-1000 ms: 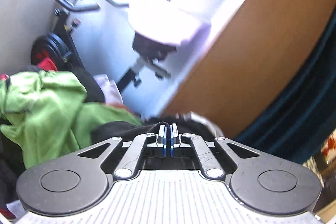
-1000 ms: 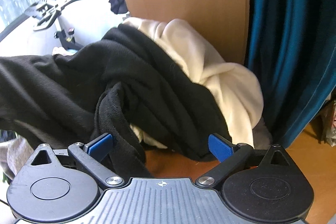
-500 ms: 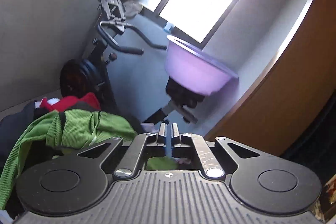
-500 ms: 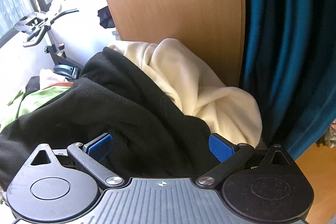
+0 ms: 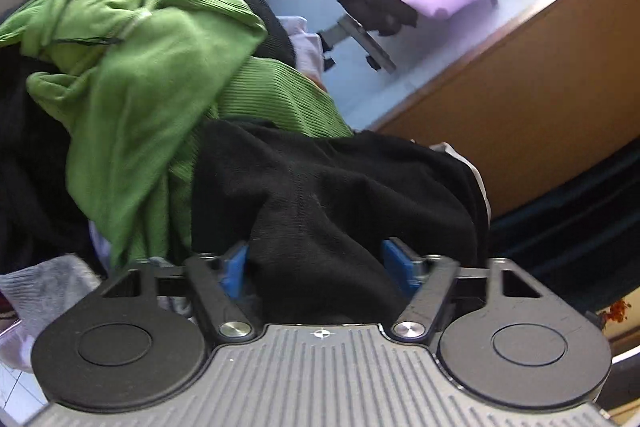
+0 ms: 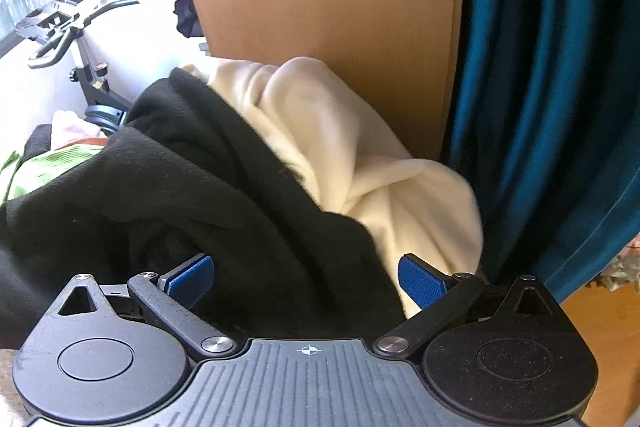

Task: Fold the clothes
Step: 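Close the right gripper on the black fleece while the left gripper holds it raised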

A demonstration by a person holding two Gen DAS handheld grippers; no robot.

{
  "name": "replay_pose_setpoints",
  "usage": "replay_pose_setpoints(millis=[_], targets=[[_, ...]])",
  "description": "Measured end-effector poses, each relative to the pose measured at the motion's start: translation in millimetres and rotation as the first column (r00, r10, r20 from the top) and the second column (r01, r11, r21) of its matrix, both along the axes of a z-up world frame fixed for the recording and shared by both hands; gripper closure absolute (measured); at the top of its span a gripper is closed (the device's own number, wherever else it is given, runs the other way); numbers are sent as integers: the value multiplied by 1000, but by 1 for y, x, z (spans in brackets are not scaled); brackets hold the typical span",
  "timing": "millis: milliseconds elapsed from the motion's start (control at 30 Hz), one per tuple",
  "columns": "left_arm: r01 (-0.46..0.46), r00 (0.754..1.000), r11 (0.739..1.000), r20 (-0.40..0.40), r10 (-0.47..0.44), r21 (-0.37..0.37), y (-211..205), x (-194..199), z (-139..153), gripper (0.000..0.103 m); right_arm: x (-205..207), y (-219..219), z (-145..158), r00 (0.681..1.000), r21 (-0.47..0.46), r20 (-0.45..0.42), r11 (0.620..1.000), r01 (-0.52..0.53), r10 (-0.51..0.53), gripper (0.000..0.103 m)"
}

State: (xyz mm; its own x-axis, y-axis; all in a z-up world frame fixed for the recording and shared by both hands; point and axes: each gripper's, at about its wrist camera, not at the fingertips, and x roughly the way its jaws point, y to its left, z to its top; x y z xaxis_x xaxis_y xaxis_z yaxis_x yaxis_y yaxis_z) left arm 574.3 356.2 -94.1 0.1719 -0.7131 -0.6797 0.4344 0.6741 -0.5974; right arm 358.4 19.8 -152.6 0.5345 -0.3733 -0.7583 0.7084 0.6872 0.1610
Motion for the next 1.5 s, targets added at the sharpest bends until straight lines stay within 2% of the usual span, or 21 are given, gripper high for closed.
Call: replay_pose_setpoints(millis=[33,133,233,300,367,400,433,467,533,600,633,733,833,867,967,1067,1133,1233,1300,1367,1500], targets=[[13,1000,1000,1,-13,2,-5,-2,1,96,-1,-2,0,1000,-1,6,1000,3,-3,4],[41,995,999,91,-38,-30,-12,-11,26,96,0,-9,-2,1000,-9,26,1000,1,-1,4],[87,969,994,238,-69,-64,-15,-22,67,96,12,-13,-13,999,-13,16,1000,-28,28,5],[89,954,991,296,-56,-97,-16,-24,89,96,21,-14,-22,999,-9,-2,999,-41,41,18],[74,949,988,313,-28,-137,-14,-22,104,97,25,-10,-21,999,14,4,999,-42,42,42],[68,947,985,322,-14,-156,-13,-22,111,97,26,-8,-18,999,22,10,999,-37,36,49],[61,944,983,330,1,-176,-11,-21,118,97,26,-6,-14,999,18,7,999,-36,36,66],[56,939,980,344,14,-192,-9,-21,126,97,26,-5,-9,999,14,4,999,-35,35,79],[46,928,973,370,41,-225,-5,-20,142,97,19,-3,8,995,46,73,997,-67,64,89],[36,916,962,395,77,-271,2,-16,161,97,13,-1,25,985,76,145,992,-102,90,90],[31,909,955,407,95,-293,6,-14,171,97,13,3,35,978,58,172,990,-127,116,90],[20,873,934,462,158,-357,20,-11,205,97,15,21,65,947,2,245,976,-216,208,90],[-5,824,912,515,236,-410,36,-6,234,97,24,37,82,908,-10,300,952,-305,294,90],[-11,819,911,519,244,-411,39,-3,237,97,27,42,86,893,-11,316,943,-334,320,90],[-31,805,909,529,269,-415,47,7,244,96,43,55,76,886,-7,279,924,-383,370,90],[-70,833,937,497,243,-342,41,21,215,96,54,66,46,908,51,203,922,-383,366,90],[-101,856,957,466,223,-274,34,32,179,96,54,68,24,925,103,139,924,-369,354,90],[-143,898,971,388,210,-192,33,42,132,96,54,71,3,933,128,58,924,-360,356,89],[-163,915,973,342,211,-165,36,43,107,96,50,71,2,930,122,34,922,-367,365,82],[-160,923,973,326,207,-165,44,41,96,96,46,73,5,930,95,11,926,-366,367,68],[-168,912,972,350,216,-162,65,36,100,96,44,66,15,933,43,5,932,-360,361,52]])
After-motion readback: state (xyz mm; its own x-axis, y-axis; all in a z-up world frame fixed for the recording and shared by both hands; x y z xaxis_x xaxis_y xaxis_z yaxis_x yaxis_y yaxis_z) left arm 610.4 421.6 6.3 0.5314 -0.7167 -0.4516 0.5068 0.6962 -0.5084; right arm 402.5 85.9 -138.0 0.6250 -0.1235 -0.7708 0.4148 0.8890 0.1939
